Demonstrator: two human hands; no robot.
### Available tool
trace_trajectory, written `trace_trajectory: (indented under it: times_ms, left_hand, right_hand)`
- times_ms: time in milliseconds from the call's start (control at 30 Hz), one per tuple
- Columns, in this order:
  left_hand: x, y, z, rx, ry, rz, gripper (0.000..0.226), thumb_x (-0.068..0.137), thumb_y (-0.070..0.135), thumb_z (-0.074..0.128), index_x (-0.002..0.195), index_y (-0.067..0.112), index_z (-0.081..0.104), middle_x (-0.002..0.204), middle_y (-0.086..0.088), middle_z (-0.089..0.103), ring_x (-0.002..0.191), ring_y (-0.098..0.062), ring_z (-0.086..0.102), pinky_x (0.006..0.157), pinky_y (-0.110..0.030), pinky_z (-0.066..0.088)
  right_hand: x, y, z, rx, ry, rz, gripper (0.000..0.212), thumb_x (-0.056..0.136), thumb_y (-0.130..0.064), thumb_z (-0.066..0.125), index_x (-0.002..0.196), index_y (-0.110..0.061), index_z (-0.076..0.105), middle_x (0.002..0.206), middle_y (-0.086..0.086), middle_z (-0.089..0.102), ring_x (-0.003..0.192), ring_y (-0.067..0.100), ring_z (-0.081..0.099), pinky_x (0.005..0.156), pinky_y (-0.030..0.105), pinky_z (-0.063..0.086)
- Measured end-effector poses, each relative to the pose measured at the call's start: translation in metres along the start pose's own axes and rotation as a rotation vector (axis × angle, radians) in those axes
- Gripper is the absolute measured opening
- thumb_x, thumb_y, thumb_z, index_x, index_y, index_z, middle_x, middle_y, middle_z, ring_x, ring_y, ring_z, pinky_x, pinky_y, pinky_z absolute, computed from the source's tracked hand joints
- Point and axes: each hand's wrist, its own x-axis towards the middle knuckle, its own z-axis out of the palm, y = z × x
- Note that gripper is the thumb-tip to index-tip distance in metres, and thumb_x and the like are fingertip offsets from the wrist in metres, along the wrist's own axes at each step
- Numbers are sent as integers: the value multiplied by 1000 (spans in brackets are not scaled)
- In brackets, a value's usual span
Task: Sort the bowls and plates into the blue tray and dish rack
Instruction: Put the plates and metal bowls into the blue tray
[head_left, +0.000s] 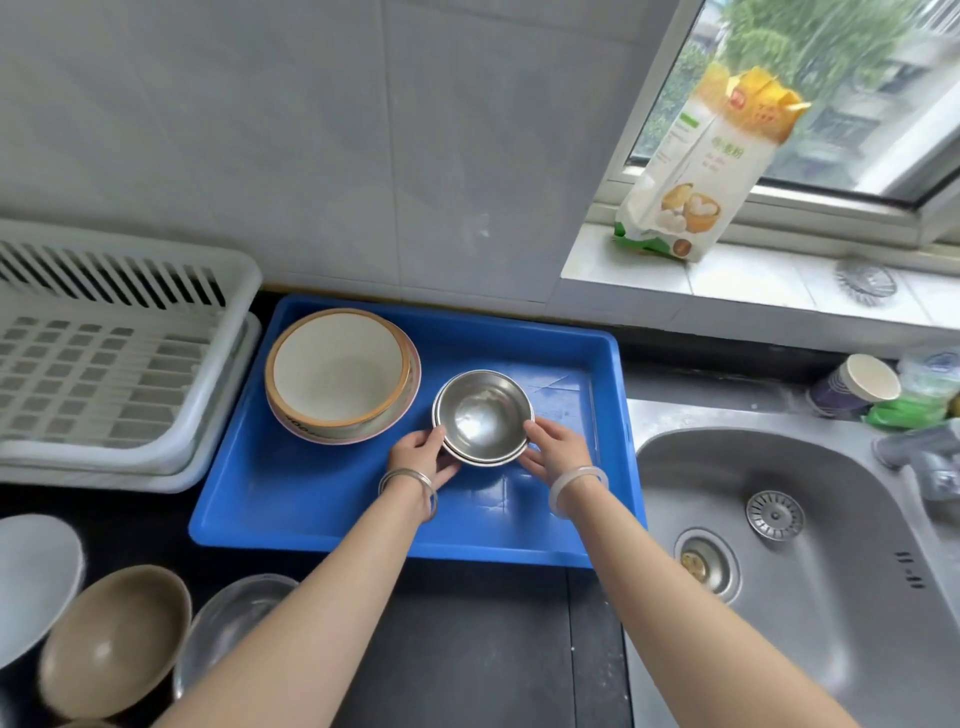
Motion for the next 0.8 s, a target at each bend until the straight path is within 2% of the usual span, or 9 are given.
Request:
trace_trajectory:
  times_ms: [200, 267, 333, 567, 667, 800]
  left_hand:
    - [12, 6, 12, -87, 19, 74, 30, 93, 4, 49, 120, -5, 54, 119, -18, 59, 107, -24, 57, 93, -28, 45]
    - [15, 6, 16, -115, 13, 102, 31, 93, 3, 48, 123, -5, 53, 124, -17, 58, 111, -23, 56, 95, -26, 43]
    - [17, 7, 20, -147, 8, 122, 33, 93, 4, 47, 126, -3, 51, 126, -16, 57, 109, -21, 55, 97, -25, 41]
    - [26, 13, 30, -186, 22, 159, 30, 95, 6, 45, 121, -4, 54, 110, -9, 56, 105, -19, 52, 95, -28, 43]
    - [29, 12, 34, -195, 48, 165, 29, 95, 7, 44, 120, -4, 54, 107, -10, 56, 103, -20, 51, 96, -30, 44]
    - [30, 12, 37, -211, 73, 173, 29, 96, 7, 44, 119, -7, 54, 105, -12, 55, 100, -21, 51, 91, -29, 44]
  right_hand:
    - [13, -14, 15, 65, 9, -13, 40, 93, -9, 54, 131, -1, 46, 130, 21, 54, 103, 35, 61, 89, 32, 49]
    - [18, -18, 20, 50, 4, -17, 40, 93, -10, 54, 132, -1, 47, 126, 21, 57, 104, 35, 62, 88, 31, 49]
    - [23, -22, 22, 62, 4, -21, 40, 93, -10, 54, 131, -1, 47, 119, 20, 59, 97, 31, 62, 86, 29, 49]
    - [40, -27, 35, 81, 33, -22, 37, 92, -8, 54, 128, 0, 49, 105, 16, 58, 90, 28, 62, 84, 30, 50]
    - [45, -28, 39, 57, 49, -32, 37, 92, -8, 55, 128, 0, 49, 110, 20, 60, 91, 28, 61, 83, 29, 50]
    - [47, -27, 39, 30, 64, -33, 33, 92, -10, 55, 123, -1, 53, 118, 22, 60, 97, 32, 64, 82, 30, 51]
